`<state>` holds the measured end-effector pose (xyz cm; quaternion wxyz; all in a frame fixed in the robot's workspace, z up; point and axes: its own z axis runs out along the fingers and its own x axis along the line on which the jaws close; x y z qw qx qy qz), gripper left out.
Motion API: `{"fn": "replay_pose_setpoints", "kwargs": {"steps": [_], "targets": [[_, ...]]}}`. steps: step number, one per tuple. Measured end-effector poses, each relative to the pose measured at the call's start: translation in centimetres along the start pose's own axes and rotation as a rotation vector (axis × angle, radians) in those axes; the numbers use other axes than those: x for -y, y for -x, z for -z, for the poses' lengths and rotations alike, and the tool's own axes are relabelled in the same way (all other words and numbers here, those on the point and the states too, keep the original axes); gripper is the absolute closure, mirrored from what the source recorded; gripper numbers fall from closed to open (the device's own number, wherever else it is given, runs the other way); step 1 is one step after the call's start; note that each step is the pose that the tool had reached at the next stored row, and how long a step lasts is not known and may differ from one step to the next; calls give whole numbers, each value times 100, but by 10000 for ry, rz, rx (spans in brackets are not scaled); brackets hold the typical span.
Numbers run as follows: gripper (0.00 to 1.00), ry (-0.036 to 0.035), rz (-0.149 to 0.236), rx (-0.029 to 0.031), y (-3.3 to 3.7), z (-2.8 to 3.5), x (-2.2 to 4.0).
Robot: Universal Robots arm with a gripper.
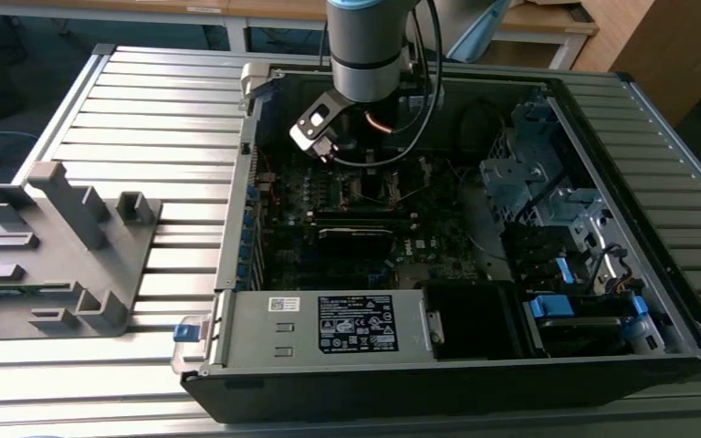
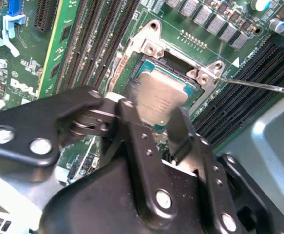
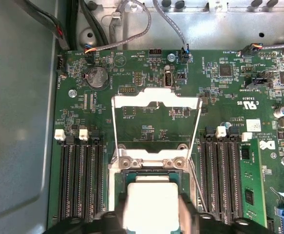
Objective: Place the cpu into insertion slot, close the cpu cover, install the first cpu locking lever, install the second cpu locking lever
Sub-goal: 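Place the cpu into insertion slot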
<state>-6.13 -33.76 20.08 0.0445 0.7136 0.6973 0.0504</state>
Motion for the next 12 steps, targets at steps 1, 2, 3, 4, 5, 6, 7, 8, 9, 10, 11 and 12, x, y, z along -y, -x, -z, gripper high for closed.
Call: {"fn": "replay_pose_setpoints", "kwargs": {"steps": [1,2,3,4,5,6,7,8,9,10,11,12], "targets": [[53,0,0,0,0,1,0],[59,0,0,0,0,2,0],[59,0,0,1,0,3,0],[65,0,0,0,0,3,-1],[65,0,0,0,0,4,-1],[71,0,0,0,0,5,-1],[76,0,0,0,0,6,-1],[76,1,0,0,0,6,-1],[82,1,0,0,0,7,-1],[88,0,0,1,0,8,-1],[88,0,0,0,0,9,-1],[89,0,0,0,0,9,-1]]}}
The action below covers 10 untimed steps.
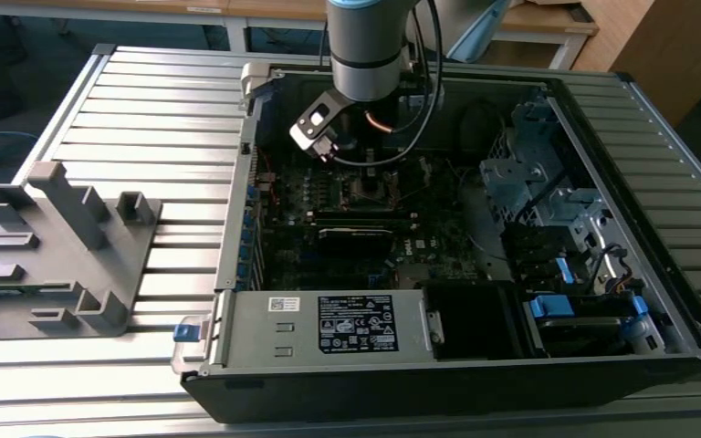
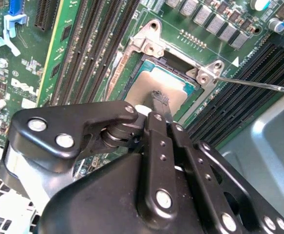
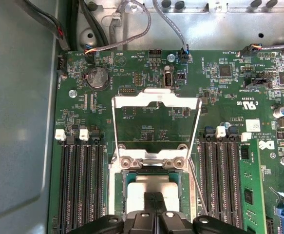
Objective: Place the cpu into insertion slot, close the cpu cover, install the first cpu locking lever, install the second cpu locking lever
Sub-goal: 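Place the cpu into insertion slot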
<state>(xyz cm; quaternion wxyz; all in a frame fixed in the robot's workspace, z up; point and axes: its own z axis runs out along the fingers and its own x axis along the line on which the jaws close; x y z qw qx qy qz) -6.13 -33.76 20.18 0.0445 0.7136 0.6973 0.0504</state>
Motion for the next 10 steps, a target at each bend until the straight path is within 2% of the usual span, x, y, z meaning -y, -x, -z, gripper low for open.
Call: {"fn": "replay_pose_setpoints", "kwargs": {"steps": [2,3,6,7,10], "targets": [[89,0,0,0,0,1,0],[89,-59,2,0,0,0,-2],[89,-603,-3,15,-1,-5,-31],[89,-709,-4,18,0,-5,-33],[89,-712,-6,18,-1,-6,-34]]}}
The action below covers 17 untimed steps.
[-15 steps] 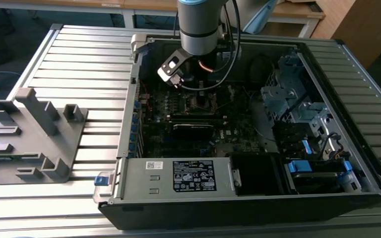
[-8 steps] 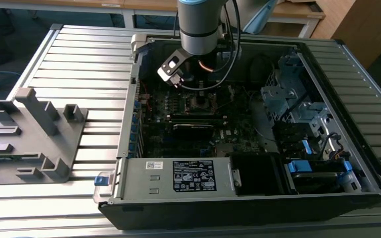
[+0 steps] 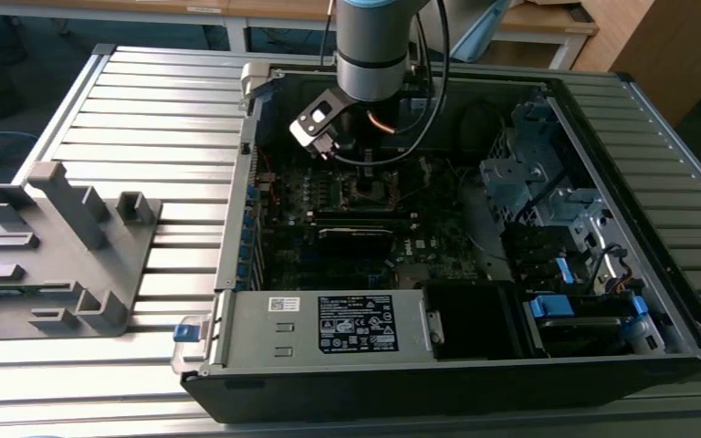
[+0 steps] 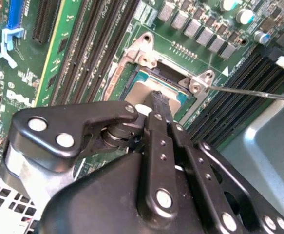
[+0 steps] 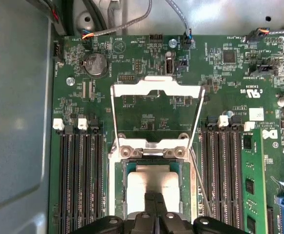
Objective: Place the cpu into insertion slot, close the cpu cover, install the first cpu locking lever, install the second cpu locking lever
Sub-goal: 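Place the cpu into insertion slot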
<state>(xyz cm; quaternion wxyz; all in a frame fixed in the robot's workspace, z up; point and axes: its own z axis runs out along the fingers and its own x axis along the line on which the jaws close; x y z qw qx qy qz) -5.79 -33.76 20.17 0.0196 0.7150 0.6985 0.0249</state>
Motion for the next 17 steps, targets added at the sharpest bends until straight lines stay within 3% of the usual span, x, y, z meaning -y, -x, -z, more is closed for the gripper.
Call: {"fn": "replay_pose_setpoints", "kwargs": {"steps": [4,17], "targets": [[89,1,1,-2,-1,-4,-46],[89,-3,-1,5,0,-34,-45]]}}
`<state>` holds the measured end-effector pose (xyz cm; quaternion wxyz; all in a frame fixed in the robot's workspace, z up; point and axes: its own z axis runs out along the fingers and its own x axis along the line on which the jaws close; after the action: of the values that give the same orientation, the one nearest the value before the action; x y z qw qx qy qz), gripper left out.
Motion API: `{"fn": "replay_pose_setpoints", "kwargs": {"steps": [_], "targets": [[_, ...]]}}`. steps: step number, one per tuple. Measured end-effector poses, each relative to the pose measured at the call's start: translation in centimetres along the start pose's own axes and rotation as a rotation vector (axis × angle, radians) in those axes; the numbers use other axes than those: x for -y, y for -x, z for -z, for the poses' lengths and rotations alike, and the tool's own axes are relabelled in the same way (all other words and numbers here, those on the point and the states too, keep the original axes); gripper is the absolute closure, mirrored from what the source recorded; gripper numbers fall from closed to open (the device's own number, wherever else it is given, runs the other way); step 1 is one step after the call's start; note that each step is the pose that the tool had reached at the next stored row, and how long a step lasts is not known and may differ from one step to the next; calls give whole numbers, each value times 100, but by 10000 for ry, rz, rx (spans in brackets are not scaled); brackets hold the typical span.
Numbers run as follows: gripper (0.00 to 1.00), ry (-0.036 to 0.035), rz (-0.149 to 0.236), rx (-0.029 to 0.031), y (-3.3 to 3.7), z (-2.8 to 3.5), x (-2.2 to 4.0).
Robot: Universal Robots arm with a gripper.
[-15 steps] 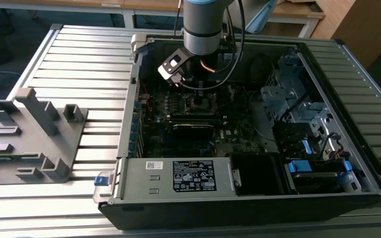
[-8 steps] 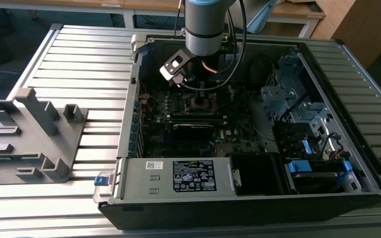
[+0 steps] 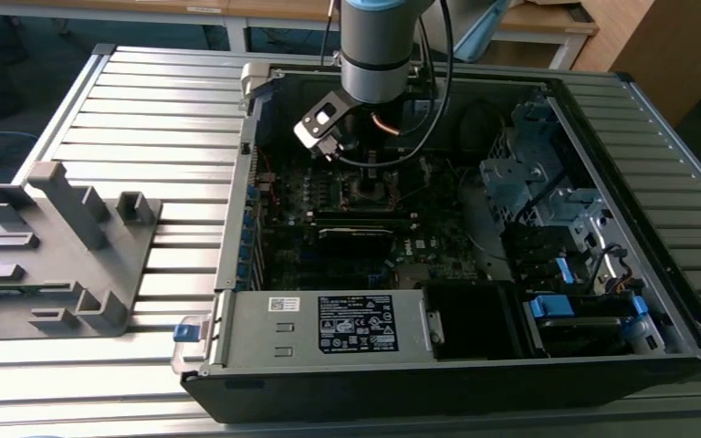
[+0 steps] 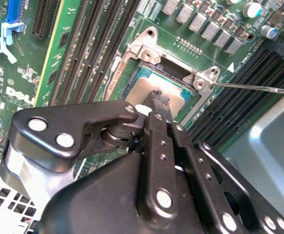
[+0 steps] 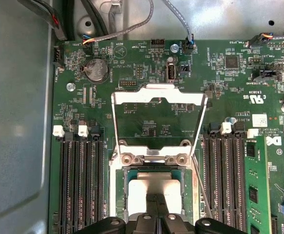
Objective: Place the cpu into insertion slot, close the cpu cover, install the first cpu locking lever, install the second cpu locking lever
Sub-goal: 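Place the cpu into insertion slot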
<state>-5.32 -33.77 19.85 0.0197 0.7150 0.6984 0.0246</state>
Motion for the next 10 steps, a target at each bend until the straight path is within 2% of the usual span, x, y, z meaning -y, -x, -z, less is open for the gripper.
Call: {"fn": "replay_pose_setpoints", "kwargs": {"steps": [5,10], "targets": [[89,13,-2,-21,-3,7,-2],[89,4,-1,-7,-2,110,-7]]}}
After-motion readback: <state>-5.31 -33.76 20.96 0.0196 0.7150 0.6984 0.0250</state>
